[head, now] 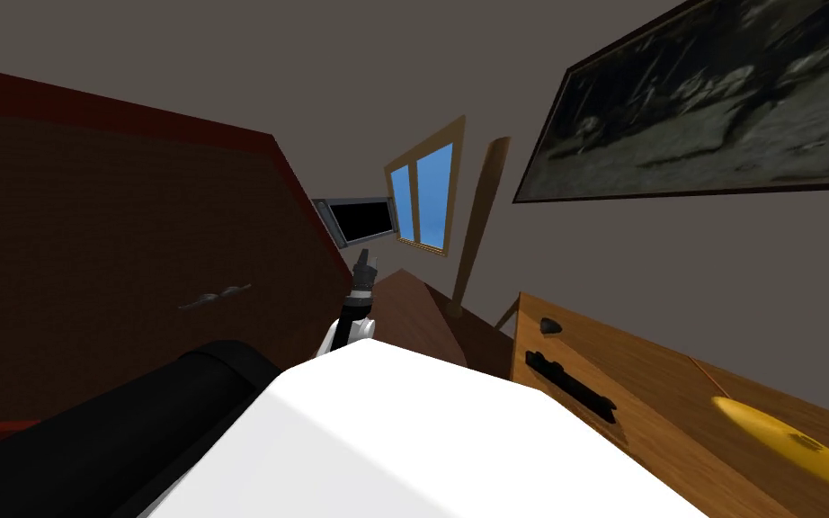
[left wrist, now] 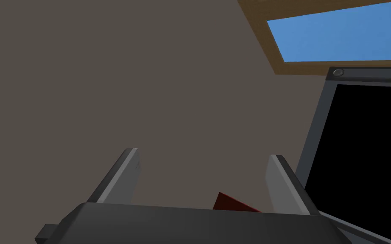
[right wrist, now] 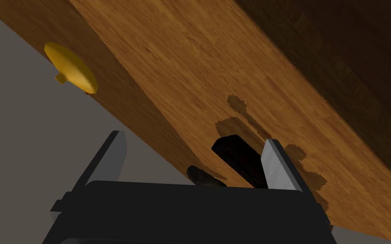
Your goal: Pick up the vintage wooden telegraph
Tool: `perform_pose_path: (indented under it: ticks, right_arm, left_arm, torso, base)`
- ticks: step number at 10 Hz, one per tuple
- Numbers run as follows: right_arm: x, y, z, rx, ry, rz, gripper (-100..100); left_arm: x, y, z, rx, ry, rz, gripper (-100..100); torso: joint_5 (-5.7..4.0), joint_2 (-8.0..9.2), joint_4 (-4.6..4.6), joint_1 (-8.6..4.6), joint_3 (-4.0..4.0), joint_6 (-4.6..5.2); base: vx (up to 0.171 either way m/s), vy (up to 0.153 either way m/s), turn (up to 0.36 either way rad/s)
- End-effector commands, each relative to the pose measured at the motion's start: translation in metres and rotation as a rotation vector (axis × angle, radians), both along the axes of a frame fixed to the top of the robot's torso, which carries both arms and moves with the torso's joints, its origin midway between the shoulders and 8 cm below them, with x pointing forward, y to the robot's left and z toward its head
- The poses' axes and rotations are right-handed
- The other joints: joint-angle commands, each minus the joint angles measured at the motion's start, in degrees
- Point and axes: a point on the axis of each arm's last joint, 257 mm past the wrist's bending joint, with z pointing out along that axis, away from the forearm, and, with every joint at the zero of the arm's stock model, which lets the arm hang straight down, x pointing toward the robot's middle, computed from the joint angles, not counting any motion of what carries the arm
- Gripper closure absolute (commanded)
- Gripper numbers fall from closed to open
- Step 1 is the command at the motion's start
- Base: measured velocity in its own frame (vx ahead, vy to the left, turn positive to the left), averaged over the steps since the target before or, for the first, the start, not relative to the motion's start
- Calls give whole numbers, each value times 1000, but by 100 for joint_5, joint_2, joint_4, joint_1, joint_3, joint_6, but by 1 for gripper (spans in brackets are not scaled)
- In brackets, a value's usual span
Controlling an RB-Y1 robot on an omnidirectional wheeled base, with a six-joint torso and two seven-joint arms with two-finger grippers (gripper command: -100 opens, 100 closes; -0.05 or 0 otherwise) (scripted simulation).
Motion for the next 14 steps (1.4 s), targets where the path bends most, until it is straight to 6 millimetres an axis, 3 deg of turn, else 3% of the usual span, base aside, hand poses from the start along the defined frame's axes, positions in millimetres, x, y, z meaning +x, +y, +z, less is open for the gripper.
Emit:
perform_pose_path:
  ticks: [1,2,3,4,5,6,7,9,12,13,14]
  right_arm:
    - [-24,-11,1,-45,74,28,-100]
    - [-43,-21,2,-70,129,40,-100]
    - [-42,-21,2,-78,138,55,-100]
    - [-60,-28,3,-103,197,79,-100]
    - [-60,-28,3,-103,197,79,-100]
    - [-77,-34,3,-122,254,103,-100]
    - [-77,-34,3,-122,254,103,-100]
    - [-108,-41,2,-141,355,143,-100]
    - [-122,-42,1,-147,404,169,-100]
    - [-148,-42,-3,-142,486,206,-100]
    - [-148,-42,-3,-142,485,204,-100]
  left_arm:
    - [0,0,0,0,0,0,0]
    - [0,0,0,0,0,0,0]
    - [0,0,0,0,0,0,0]
    - [0,0,0,0,0,0,0]
    - [0,0,0,0,0,0,0]
    - [0,0,0,0,0,0,0]
    - [0,0,0,0,0,0,0]
    - [0,0,0,0,0,0,0]
    - [0,0,0,0,0,0,0]
    - [0,0,0,0,0,0,0]
    - [0,0,0,0,0,0,0]
  torso:
    - [0,0,0,0,0,0]
    - [0,-4,0,0,-2,-5]
    - [2,-19,-3,11,-10,-5]
    - [2,-15,-4,12,-9,1]
    - [3,-14,-3,10,-8,-3]
    - [1,-7,-2,3,-4,1]
    - [1,-7,-1,4,-4,-3]
    - [1,-8,-1,4,-4,-2]
    - [2,-14,-3,8,-8,-1]
    - [2,-5,-2,6,-4,3]
    - [3,-28,-5,15,-15,-2]
  base:
    - [72,37,261]
    - [126,74,383]
    - [101,59,106]
    - [93,54,186]
    - [76,29,105]
    - [84,36,239]
    - [70,24,102]
    - [118,50,227]
    - [98,34,120]
    - [162,58,239]
    - [160,49,194]
